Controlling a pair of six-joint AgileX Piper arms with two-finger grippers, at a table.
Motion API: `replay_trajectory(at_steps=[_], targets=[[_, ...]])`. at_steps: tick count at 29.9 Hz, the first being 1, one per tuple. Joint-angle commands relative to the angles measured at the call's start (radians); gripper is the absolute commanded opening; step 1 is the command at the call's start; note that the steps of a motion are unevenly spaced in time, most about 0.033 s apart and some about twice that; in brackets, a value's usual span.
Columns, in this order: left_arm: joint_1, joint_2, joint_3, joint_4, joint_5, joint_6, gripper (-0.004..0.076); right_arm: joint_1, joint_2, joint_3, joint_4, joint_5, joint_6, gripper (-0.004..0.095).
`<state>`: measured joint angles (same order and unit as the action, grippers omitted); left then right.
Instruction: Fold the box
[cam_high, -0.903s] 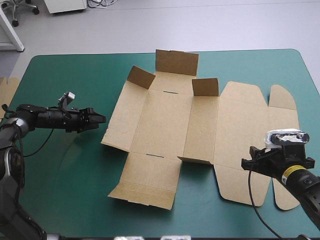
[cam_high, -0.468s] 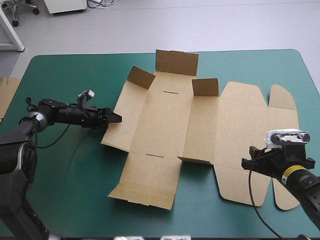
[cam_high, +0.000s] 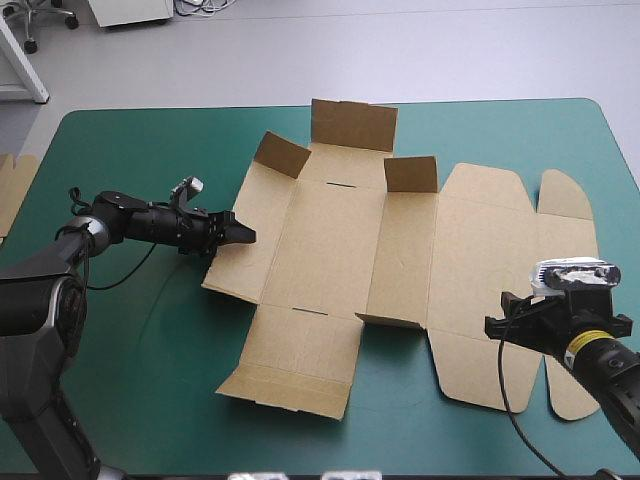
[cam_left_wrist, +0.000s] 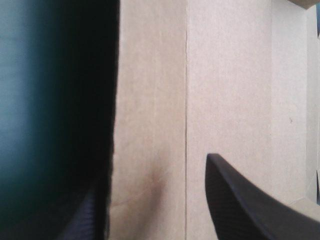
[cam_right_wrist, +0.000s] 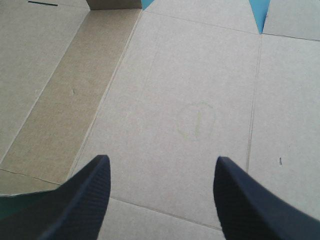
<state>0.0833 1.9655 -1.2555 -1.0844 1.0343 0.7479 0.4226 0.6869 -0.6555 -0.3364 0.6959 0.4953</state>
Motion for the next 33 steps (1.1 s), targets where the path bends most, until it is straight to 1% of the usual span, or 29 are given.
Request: replay_trajectory(at_steps=[1, 4, 11, 14, 19, 23, 26, 29, 33], targets=[[-0.010, -0.036, -0.018, 0.002, 0.051, -0.015, 0.0354, -0.003, 0.002, -0.035, -0.047, -0.053, -0.002, 0.0567], [-0.014, -0.036, -0.018, 0.002, 0.038, -0.017, 0.0298, -0.003, 0.002, -0.035, -0.057, -0.053, -0.002, 0.0558], [-0.017, -0.036, -0.018, -0.026, -0.033, -0.019, 0.0098, -0.003, 0.002, -0.035, -0.057, -0.057, 0.006, 0.0549], [-0.028, -0.036, -0.018, -0.012, -0.048, -0.007, 0.0045, -0.003, 0.002, -0.035, -0.059, -0.057, 0.006, 0.0543], [-0.055, -0.036, -0.018, -0.014, -0.077, 0.023, -0.0006, -0.003, 0.002, -0.035, -0.068, -0.061, 0.006, 0.0534], [-0.055, -0.036, -0.027, 0.002, -0.081, 0.027, -0.0010, -0.003, 0.002, -0.035, -0.068, -0.067, 0.006, 0.0534], [-0.055, -0.036, -0.043, 0.072, -0.074, 0.053, -0.0010, -0.003, 0.002, -0.035, -0.071, -0.068, 0.006, 0.0534], [-0.055, -0.036, -0.069, 0.105, -0.031, 0.052, -0.0010, -0.003, 0.002, -0.035, -0.072, -0.068, 0.006, 0.0534], [-0.055, -0.036, -0.135, 0.137, 0.065, 0.063, -0.0010, -0.003, 0.002, -0.035, -0.074, -0.076, 0.006, 0.0530]])
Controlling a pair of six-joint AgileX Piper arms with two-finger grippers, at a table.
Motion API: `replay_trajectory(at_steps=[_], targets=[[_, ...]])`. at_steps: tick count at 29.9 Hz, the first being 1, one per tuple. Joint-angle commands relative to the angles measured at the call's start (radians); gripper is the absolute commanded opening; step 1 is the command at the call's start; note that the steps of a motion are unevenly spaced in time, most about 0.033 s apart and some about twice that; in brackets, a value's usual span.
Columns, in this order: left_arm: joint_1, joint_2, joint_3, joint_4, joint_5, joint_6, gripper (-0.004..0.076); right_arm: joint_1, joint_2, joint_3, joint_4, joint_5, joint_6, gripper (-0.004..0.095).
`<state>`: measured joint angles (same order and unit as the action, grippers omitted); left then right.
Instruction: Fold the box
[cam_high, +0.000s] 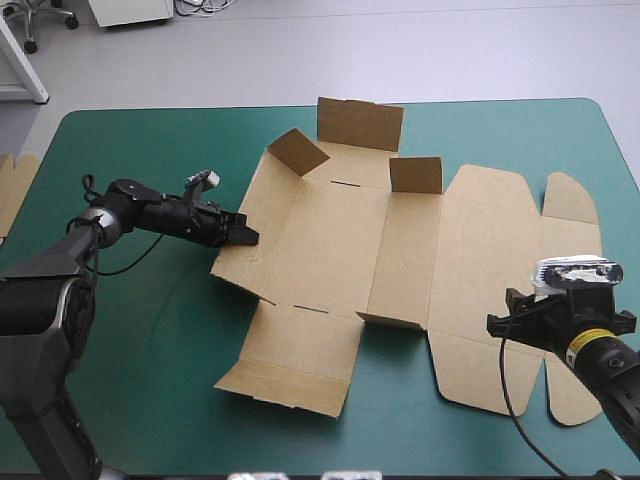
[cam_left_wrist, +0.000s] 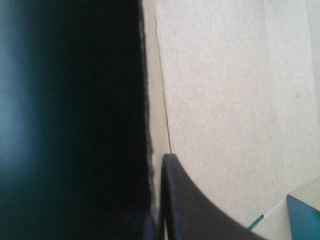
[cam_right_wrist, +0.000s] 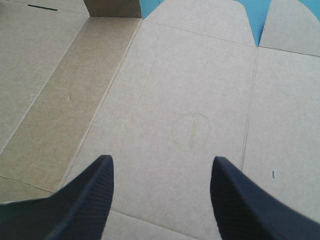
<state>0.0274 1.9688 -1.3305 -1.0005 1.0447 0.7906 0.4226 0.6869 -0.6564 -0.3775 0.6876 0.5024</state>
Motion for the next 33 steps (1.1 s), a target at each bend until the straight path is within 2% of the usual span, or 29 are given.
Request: replay_trajectory(at_steps=[1, 8, 14, 16, 23, 26, 33], targets=[[0.001, -0.040, -0.086, 0.079, 0.087, 0.020, -0.0010, -0.003, 0.002, -0.034, -0.041, -0.068, -0.001, 0.0530], [0.001, -0.040, -0.266, 0.278, 0.258, -0.011, -0.0010, -0.003, 0.002, -0.036, -0.050, -0.102, -0.001, 0.0530], [-0.028, -0.040, -0.377, 0.417, 0.255, 0.093, -0.0010, -0.003, 0.002, -0.036, -0.050, -0.102, -0.001, 0.0530], [-0.043, -0.040, -0.413, 0.453, 0.232, 0.099, -0.0010, -0.003, 0.002, -0.036, -0.050, -0.102, -0.001, 0.0530], [-0.096, -0.040, -0.516, 0.596, 0.252, 0.137, -0.0009, -0.003, 0.002, -0.036, -0.050, -0.102, -0.001, 0.0530], [-0.111, -0.040, -0.548, 0.638, 0.252, 0.188, 0.0015, -0.003, 0.002, -0.036, -0.050, -0.106, -0.008, 0.0530], [-0.139, -0.040, -0.612, 0.670, 0.252, 0.449, 0.0014, -0.003, 0.002, -0.036, -0.043, -0.117, -0.008, 0.0530]])
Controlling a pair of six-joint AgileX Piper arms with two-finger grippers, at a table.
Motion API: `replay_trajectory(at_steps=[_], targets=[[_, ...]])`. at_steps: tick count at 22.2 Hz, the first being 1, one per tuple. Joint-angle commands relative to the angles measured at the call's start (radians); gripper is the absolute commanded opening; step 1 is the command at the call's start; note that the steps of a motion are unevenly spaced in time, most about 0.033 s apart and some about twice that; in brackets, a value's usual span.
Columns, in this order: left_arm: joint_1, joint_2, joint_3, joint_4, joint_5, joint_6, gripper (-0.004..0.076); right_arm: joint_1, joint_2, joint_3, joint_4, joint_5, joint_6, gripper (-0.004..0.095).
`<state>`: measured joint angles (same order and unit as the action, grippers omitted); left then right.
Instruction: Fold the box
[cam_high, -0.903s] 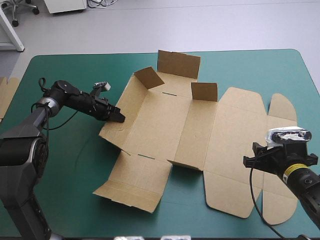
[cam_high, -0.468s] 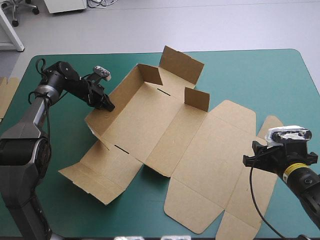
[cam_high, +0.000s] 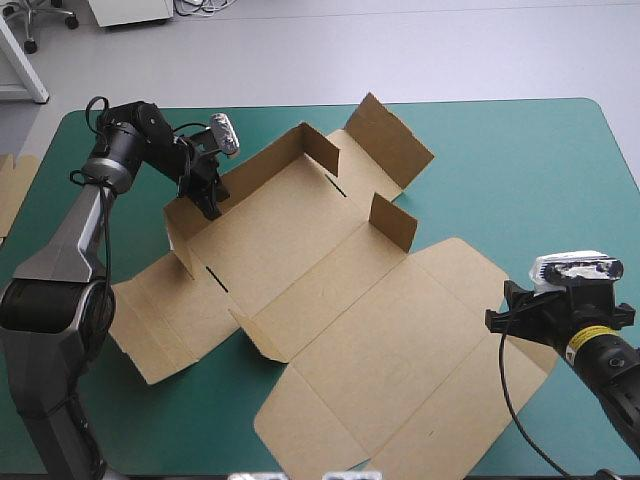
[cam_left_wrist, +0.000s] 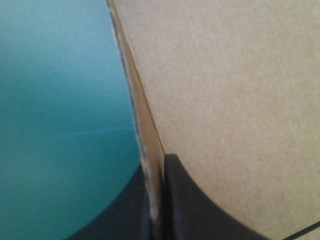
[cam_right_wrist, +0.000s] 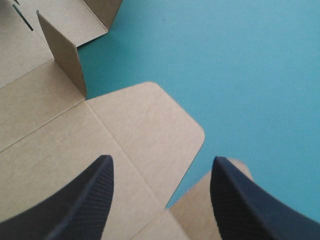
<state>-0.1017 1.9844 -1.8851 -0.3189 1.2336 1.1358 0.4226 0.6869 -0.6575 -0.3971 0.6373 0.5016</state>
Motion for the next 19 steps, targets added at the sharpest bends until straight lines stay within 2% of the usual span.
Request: replay_trajectory(at_steps=[1, 7, 10, 13, 16, 19], targets=[[-0.010, -0.055, -0.070, -0.015, 0.063, 0.116, 0.0014, -0.003, 0.002, -0.035, -0.019, -0.066, -0.008, 0.0530], [-0.019, -0.055, -0.139, -0.007, -0.014, 0.203, 0.0014, -0.003, 0.002, -0.035, -0.019, -0.066, -0.010, 0.0530], [-0.074, -0.055, -0.159, 0.001, -0.060, 0.198, 0.0014, -0.003, 0.002, -0.035, -0.019, -0.067, -0.010, 0.0530], [-0.141, -0.055, -0.161, 0.018, -0.099, 0.063, 0.0013, -0.003, 0.002, -0.035, -0.021, -0.067, -0.010, 0.0530], [-0.272, -0.057, -0.161, 0.225, -0.129, 0.058, -0.0010, -0.003, 0.002, -0.035, -0.066, -0.058, -0.023, 0.0530], [-0.389, -0.079, -0.161, 0.488, -0.151, -0.090, -0.0010, -0.003, 0.002, -0.062, -0.194, 0.047, -0.046, 0.0530]])
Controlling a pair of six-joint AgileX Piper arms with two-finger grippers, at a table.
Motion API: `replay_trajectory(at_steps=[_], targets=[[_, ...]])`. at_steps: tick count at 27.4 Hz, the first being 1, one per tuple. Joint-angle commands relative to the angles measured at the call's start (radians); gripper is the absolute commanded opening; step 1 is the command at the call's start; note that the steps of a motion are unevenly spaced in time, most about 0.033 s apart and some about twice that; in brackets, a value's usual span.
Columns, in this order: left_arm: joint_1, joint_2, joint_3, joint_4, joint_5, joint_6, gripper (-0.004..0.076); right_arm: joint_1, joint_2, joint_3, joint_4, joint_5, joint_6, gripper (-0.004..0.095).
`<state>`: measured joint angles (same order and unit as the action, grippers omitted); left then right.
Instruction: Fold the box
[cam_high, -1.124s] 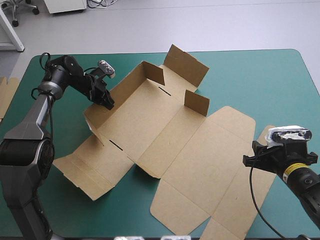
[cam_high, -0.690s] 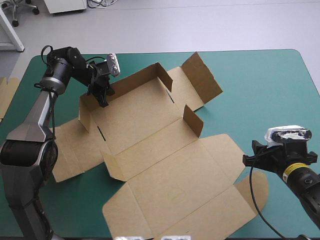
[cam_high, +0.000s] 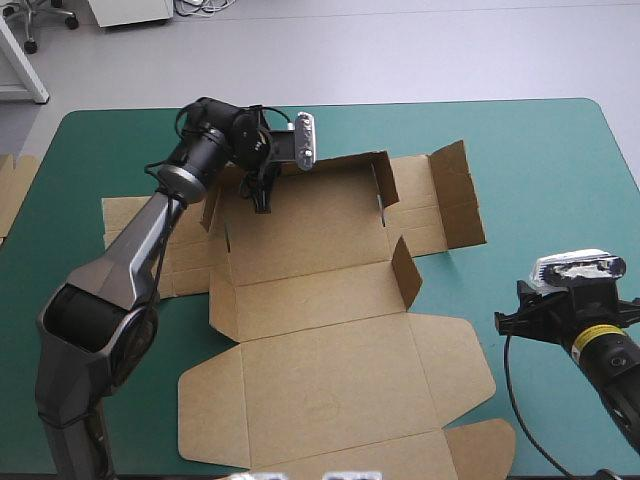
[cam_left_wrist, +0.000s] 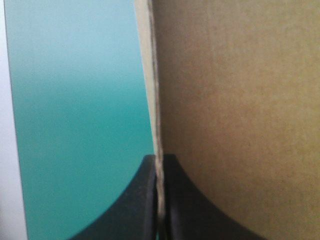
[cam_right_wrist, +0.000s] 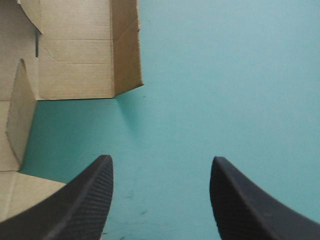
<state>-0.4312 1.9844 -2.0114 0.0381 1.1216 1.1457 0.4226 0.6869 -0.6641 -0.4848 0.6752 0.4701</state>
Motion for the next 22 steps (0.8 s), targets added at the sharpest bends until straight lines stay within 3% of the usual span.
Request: replay_trajectory(at_steps=[1, 3, 9, 15, 22], targets=[[-0.082, -0.091, -0.035, 0.170, -0.039, -0.170, -0.0010, -0.003, 0.002, -0.072, -0.135, 0.033, -0.008, 0.0530], [-0.101, -0.128, -0.028, 0.180, -0.032, -0.319, -0.0010, -0.003, 0.002, -0.127, -0.159, 0.061, -0.008, 0.0530], [-0.189, -0.239, 0.059, 0.261, -0.042, -0.419, -0.0010, -0.003, 0.015, -0.246, -0.163, 0.095, -0.006, 0.0528], [-0.328, -0.356, 0.280, 0.446, -0.129, -0.602, -0.0010, -0.003, 0.113, -0.341, -0.109, 0.220, -0.050, 0.0499], [-0.432, -0.463, 0.501, 0.605, -0.185, -0.818, -0.0010, -0.003, 0.193, -0.489, -0.106, 0.258, -0.092, 0.0499]])
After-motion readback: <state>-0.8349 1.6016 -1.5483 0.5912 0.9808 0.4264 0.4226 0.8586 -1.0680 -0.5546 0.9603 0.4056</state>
